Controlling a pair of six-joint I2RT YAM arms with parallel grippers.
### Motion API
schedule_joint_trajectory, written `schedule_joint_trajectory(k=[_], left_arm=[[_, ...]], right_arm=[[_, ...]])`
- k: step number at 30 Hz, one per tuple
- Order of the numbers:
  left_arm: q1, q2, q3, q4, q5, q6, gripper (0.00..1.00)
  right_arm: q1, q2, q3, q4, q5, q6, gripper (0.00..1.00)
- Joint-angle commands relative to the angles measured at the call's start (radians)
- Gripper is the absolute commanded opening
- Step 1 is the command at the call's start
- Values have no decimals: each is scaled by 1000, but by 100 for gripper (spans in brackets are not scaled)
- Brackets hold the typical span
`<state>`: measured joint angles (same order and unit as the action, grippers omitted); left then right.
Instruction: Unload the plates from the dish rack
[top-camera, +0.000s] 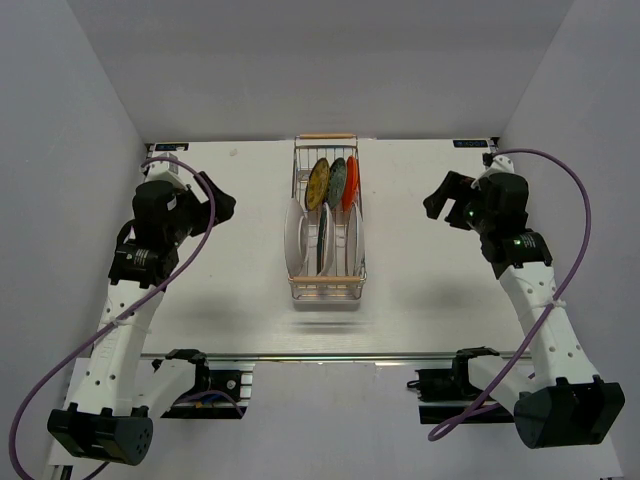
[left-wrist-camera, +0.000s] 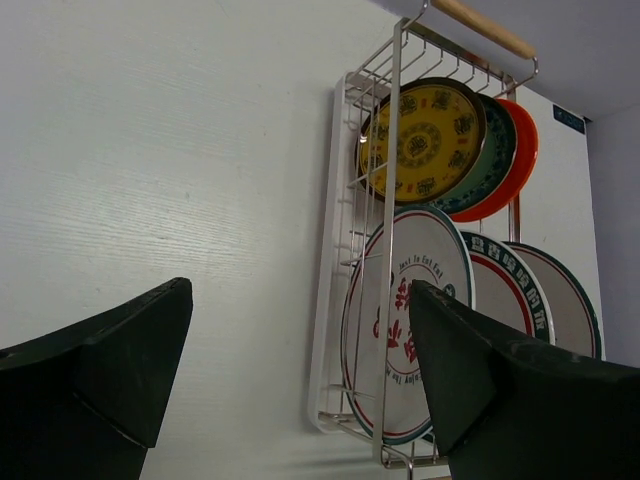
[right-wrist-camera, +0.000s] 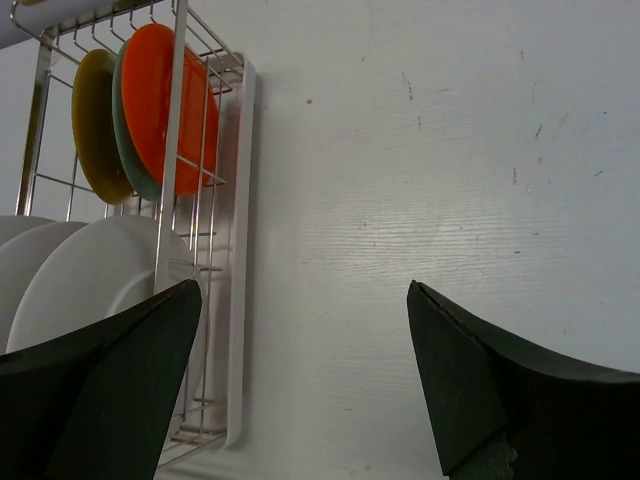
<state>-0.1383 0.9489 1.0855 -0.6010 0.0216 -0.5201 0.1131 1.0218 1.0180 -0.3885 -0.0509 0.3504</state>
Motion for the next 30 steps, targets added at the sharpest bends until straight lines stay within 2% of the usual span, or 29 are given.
schedule_joint_trajectory(k=[1, 3, 5, 6, 7, 10, 19, 22, 25, 30], left_arm=[[5, -10, 5, 18, 60, 5, 98], [5, 2, 16, 18, 87, 14, 98], [5, 27, 22, 52, 191, 51, 98], [5, 37, 16, 76, 265, 58, 98], [-4, 53, 8, 107, 423, 61, 98], [-4, 119, -22, 193, 611, 51, 98], [-75, 221, -19, 198, 575, 63, 98], [-101, 238, 5, 173, 514, 66, 98], [-141, 252, 42, 120, 370, 69, 98], [-188, 298, 62, 132, 337, 58, 98]], right_arm=[[0, -11, -9, 37, -46, -14, 89], [0, -5, -10, 37, -61, -14, 89], [0, 4, -6, 28, -55, -17, 89], [-3, 4, -6, 27, -53, -21, 89], [-1, 6, -6, 23, -53, -22, 89], [2, 18, -7, 11, -47, -24, 89], [-1, 49, -21, -21, -56, -31, 89], [-1, 58, 5, -41, -56, -31, 89], [0, 54, 7, -36, -55, -28, 89], [-1, 41, 14, -41, -38, -34, 89]])
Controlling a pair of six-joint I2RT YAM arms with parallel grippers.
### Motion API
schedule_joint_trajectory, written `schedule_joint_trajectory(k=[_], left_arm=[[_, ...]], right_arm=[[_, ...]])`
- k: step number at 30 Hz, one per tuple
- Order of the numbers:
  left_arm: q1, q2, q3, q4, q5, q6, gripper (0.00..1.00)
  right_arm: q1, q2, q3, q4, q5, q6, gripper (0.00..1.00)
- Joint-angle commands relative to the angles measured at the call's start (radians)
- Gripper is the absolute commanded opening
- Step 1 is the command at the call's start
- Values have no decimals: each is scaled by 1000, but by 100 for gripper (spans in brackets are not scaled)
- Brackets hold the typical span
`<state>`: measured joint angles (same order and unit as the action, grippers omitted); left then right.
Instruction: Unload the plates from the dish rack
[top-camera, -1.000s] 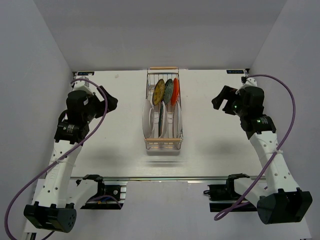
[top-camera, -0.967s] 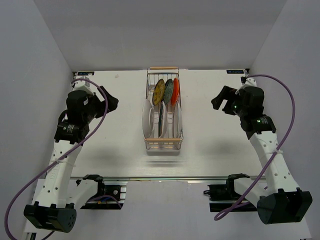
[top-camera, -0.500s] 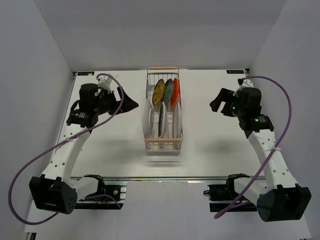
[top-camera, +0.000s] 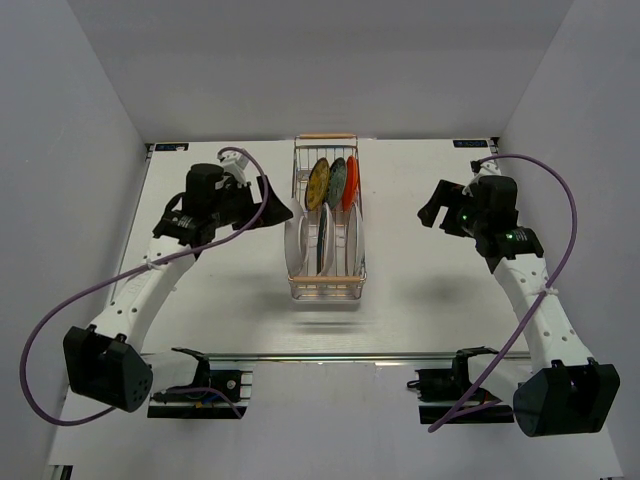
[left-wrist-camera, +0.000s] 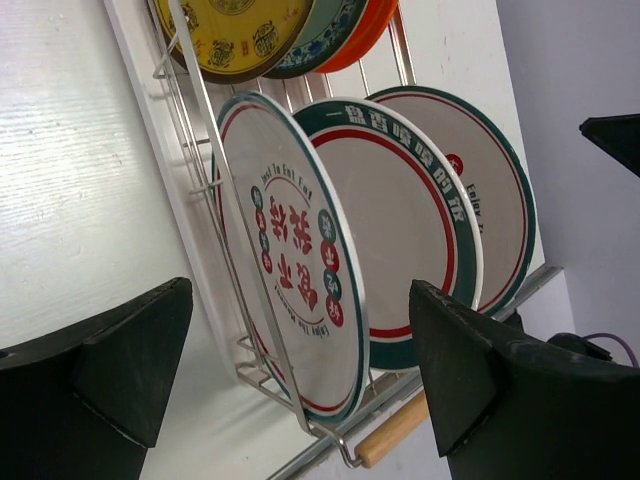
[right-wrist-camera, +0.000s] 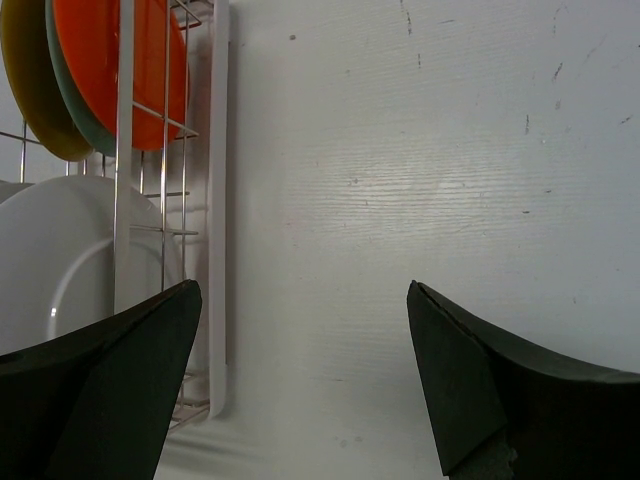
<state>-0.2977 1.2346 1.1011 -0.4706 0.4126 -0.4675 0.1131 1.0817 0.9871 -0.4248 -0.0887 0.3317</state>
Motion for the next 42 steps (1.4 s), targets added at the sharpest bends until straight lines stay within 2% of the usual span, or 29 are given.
schedule_joint_trajectory(k=[1, 15, 20, 22, 23, 26, 28, 29, 32, 36, 42], left_arm=[[-38, 20, 51, -5, -60, 7, 98], [-153, 32, 55, -19, -144, -3, 97], [-185, 48, 59, -16, -150, -3, 87], [-195, 57, 65, -16, -150, -7, 78], [-204, 62, 66, -16, -152, -5, 70], [-215, 55, 71, -20, -156, -13, 57], [-224, 49, 74, -14, -159, -16, 51], [-224, 43, 77, -16, -166, -16, 44], [-224, 31, 80, -13, -161, -22, 35], [-233, 28, 92, -19, -149, -26, 15], [-233, 19, 109, -19, -138, -36, 4]], right_arm=[[0, -19, 48, -5, 6, -16, 89], [0, -55, 24, 3, -2, -20, 89], [11, -60, 18, -3, 3, -22, 89], [-1, -66, 12, -5, 10, -22, 89], [-1, -68, 9, -5, 13, -22, 89], [-1, -71, 10, -5, 15, -22, 89], [-1, -74, 7, -5, 17, -23, 89], [-1, -74, 4, -5, 17, -22, 89], [-1, -75, 5, -9, 18, -20, 89], [-1, -71, 5, -14, 21, -19, 89], [0, -74, 5, -15, 24, -17, 89]])
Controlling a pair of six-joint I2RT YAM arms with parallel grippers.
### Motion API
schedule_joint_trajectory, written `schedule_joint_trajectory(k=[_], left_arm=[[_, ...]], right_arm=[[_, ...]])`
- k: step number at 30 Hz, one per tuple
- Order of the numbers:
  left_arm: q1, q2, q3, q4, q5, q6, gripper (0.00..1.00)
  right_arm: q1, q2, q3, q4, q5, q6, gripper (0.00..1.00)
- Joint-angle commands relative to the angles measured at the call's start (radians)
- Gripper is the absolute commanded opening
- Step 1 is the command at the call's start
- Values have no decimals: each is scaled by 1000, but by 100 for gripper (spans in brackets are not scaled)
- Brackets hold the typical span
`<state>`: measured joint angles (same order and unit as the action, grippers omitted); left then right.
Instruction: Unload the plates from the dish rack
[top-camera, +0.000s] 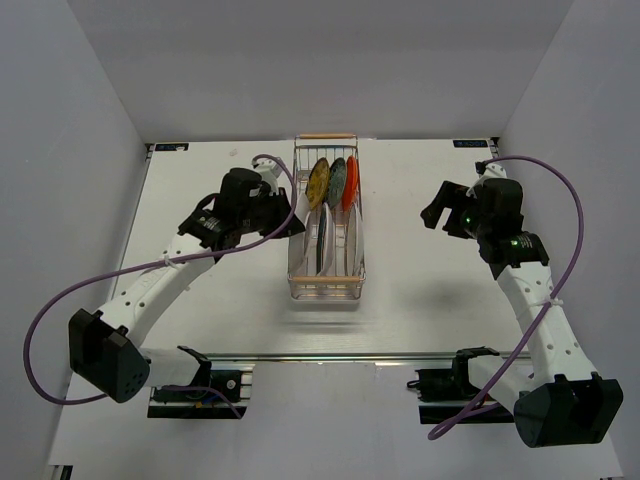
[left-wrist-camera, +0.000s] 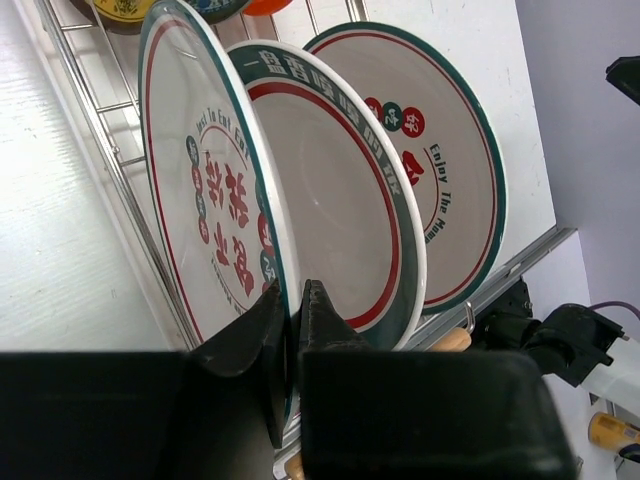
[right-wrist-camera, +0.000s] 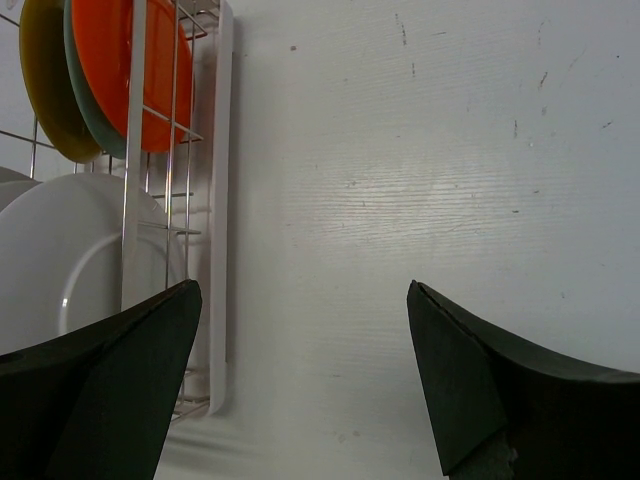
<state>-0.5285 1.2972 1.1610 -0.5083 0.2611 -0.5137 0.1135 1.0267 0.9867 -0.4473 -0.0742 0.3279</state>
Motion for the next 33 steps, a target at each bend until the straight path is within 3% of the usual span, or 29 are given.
schedule_joint_trajectory(k=[1, 8, 14, 17, 22, 27, 28, 33], left_arm=[[-2, -47, 51, 20, 13, 9, 0], [-2, -65, 100, 28, 26, -16, 0], [-2, -72, 193, 51, 112, -29, 0], [-2, -70, 270, 21, 81, -19, 0], [-2, -69, 442, -93, -124, 33, 0], [7, -35, 543, -238, -445, 70, 0], [7, -23, 545, -262, -545, 66, 0], [21, 72, 484, -387, -784, 0, 0]], right_arm=[[0, -19, 6, 7, 10, -15, 89], [-1, -16, 7, 4, 11, -13, 89], [2, -14, 9, -2, 13, -15, 89], [-2, -17, 12, -2, 13, -16, 89], [0, -17, 15, -2, 7, -20, 89], [-1, -10, 23, -16, 11, -23, 89], [-2, -7, 24, -18, 13, -23, 89], [0, 9, 32, -30, 42, -21, 89]])
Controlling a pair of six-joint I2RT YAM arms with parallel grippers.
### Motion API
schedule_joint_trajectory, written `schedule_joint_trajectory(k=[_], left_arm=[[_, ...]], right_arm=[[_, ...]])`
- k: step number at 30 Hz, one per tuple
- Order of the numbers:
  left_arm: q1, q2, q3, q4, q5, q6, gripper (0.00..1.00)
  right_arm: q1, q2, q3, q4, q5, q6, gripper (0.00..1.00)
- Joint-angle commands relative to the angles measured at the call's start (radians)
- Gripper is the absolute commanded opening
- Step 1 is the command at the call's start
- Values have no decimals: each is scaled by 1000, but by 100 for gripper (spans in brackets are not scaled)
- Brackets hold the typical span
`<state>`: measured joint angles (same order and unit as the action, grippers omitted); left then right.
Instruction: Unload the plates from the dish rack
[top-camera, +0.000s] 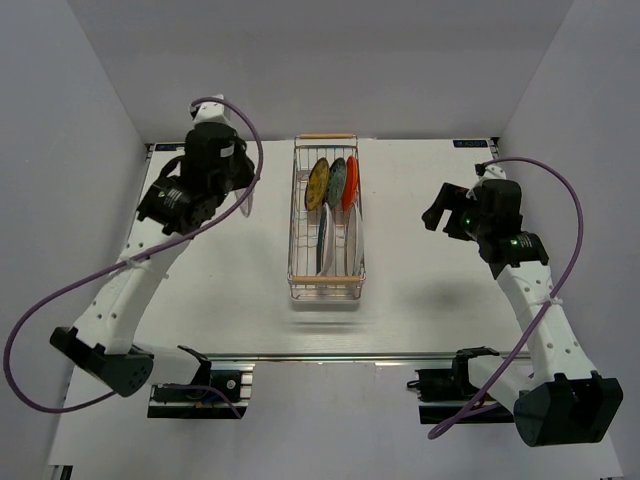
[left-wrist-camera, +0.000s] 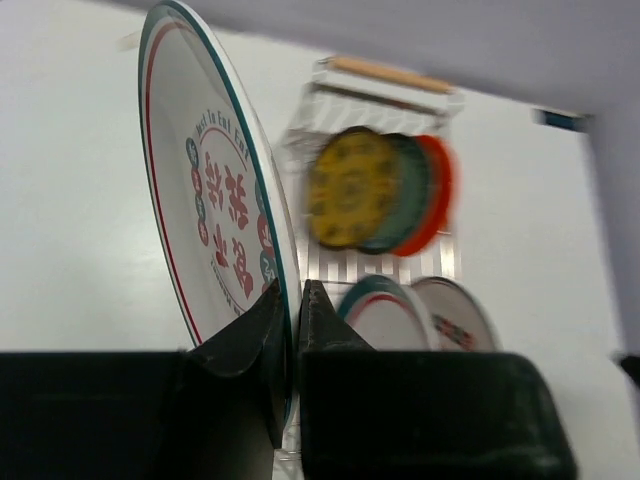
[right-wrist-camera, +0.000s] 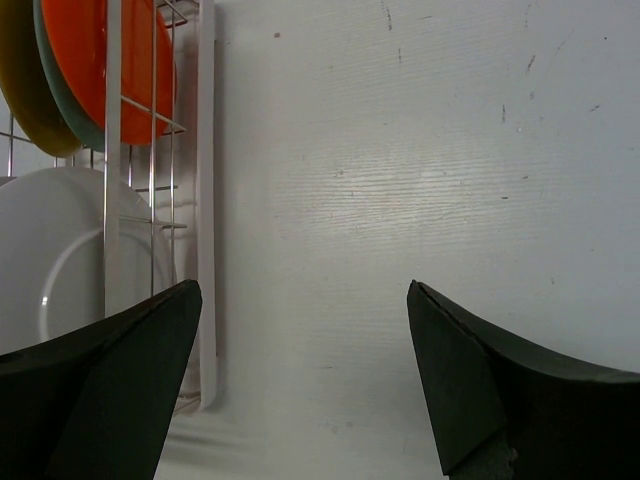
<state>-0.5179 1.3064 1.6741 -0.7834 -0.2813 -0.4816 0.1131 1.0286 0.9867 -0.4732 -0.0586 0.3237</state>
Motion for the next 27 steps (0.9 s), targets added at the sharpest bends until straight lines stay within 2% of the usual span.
schedule_joint_trajectory(k=[1, 8, 14, 20, 23, 27], left_arm=[[10, 80, -51, -129, -309, -43, 0], [19, 177, -191, -203, -498, -161, 0], [50, 243, -359, -80, -530, -129, 0], [91, 298, -458, 148, -475, 39, 0], [101, 333, -458, 203, -409, 83, 0], [110, 399, -433, 175, -407, 80, 0]], right_arm=[[-4, 10, 33, -7, 31, -17, 89], [0, 50, 36, -33, 54, -9, 89], [0, 80, 46, -50, 54, -5, 89], [0, 88, 43, -53, 54, -5, 89], [0, 91, 43, -53, 54, -5, 89], [0, 96, 44, -58, 54, -5, 89]])
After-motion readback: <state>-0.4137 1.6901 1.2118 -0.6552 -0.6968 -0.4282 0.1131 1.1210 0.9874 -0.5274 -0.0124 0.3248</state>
